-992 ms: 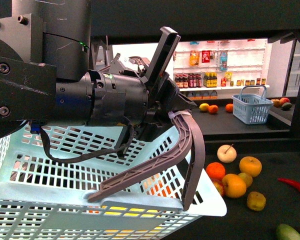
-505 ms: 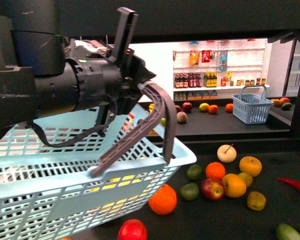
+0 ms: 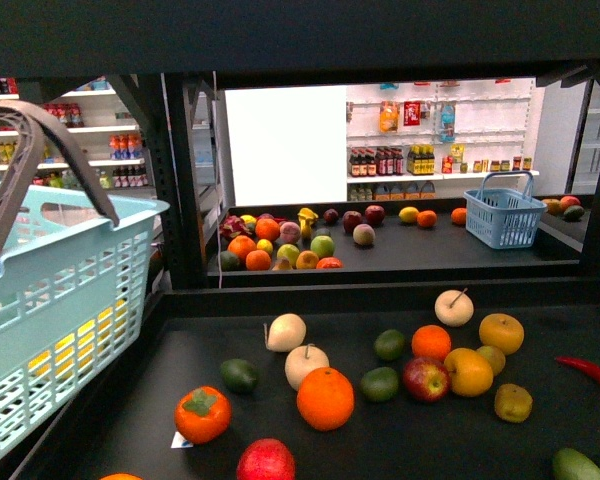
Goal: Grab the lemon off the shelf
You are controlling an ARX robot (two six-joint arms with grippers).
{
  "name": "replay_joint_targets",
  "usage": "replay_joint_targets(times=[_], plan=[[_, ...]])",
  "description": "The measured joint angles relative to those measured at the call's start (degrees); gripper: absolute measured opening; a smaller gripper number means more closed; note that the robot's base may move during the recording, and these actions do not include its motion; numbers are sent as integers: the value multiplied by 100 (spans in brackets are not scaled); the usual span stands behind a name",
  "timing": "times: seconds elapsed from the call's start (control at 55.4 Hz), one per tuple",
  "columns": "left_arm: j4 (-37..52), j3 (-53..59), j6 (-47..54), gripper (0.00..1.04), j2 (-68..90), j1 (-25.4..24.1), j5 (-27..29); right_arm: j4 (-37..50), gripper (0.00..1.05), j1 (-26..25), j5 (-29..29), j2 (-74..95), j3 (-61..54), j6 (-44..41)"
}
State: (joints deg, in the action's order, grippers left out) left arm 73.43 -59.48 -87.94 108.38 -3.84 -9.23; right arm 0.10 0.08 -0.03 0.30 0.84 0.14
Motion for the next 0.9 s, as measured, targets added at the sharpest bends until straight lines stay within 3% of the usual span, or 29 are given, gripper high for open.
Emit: replay_joint_targets(times=[0.379,0.902], plan=[[586,-341,-577,9,625,-1165,-365,0,102,0,2,0,0,-2],[614,-341,-901,9,1193,-1504,-448,0,102,0,0,-2,0,-2]])
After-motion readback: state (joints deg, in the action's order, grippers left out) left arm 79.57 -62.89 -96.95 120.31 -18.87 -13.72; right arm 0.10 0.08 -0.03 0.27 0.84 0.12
